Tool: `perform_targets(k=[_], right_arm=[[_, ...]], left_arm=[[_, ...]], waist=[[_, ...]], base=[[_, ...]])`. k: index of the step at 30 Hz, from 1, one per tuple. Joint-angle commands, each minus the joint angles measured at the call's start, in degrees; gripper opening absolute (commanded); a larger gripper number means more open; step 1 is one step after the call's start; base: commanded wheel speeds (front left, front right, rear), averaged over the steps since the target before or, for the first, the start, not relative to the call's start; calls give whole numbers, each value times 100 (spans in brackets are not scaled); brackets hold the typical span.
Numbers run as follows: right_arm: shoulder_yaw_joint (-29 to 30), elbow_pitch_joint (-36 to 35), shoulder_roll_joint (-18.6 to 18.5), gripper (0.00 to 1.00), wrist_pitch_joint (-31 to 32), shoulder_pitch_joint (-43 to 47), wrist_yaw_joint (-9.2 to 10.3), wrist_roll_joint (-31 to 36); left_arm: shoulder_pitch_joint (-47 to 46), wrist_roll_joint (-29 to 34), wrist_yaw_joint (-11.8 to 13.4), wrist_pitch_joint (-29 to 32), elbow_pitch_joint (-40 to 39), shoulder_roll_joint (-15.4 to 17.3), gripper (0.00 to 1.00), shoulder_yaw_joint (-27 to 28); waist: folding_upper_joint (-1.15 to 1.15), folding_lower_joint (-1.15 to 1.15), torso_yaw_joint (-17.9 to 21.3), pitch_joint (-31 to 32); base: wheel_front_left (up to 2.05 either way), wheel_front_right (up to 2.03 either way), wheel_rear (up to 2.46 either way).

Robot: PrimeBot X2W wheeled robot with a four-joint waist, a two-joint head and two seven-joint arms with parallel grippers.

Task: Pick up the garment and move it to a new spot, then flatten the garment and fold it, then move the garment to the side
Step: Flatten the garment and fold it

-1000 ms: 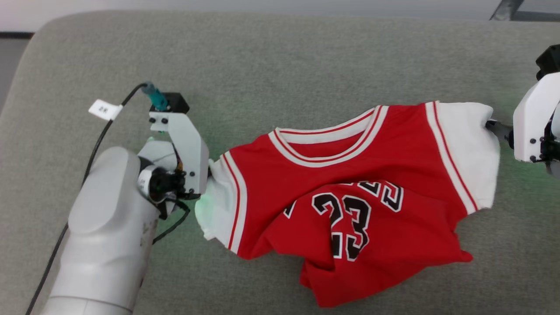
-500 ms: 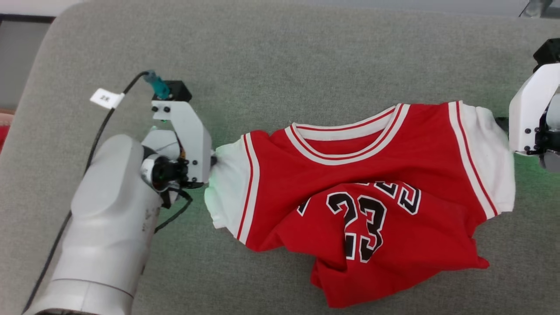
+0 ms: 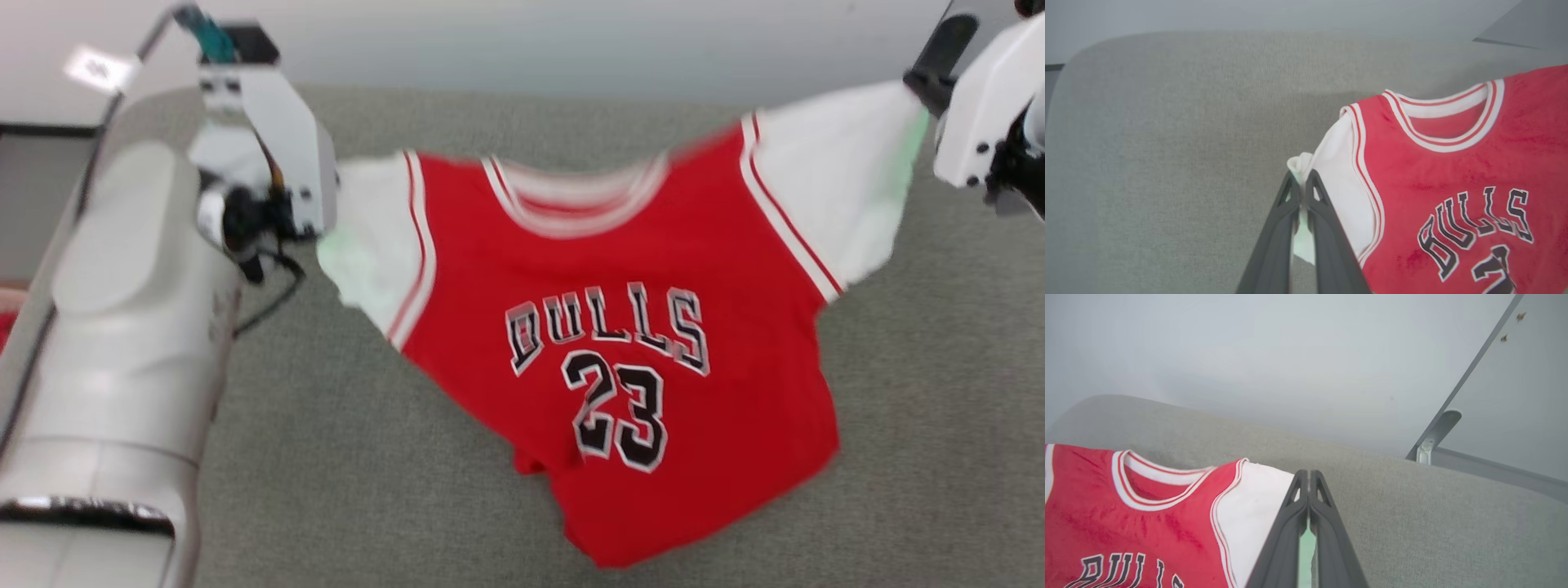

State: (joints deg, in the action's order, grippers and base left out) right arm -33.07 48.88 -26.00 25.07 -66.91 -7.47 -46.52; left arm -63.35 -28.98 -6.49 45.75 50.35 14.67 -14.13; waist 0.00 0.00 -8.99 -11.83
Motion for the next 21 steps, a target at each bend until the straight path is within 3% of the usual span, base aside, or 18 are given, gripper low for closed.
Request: perform_targets(k=[1, 12, 21], right_arm=[[-22, 11, 17, 0, -63, -79, -4, -1], [-68, 498, 293, 0, -1936, -1131, -4, 443], [-13, 1135, 518, 0, -2125, -1907, -3, 468]], left_arm=[[-84, 30, 37, -34, -2, 31, 0, 6], [-1542, 386, 256, -1464, 393, 259, 0, 36], [-2535, 416, 228, -2199, 933, 204, 0, 33]], waist=[[0, 0, 168, 284], [0, 0, 427, 667], [0, 0, 491, 385]], base=[[0, 0, 0], [0, 0, 0], [0, 0, 0]])
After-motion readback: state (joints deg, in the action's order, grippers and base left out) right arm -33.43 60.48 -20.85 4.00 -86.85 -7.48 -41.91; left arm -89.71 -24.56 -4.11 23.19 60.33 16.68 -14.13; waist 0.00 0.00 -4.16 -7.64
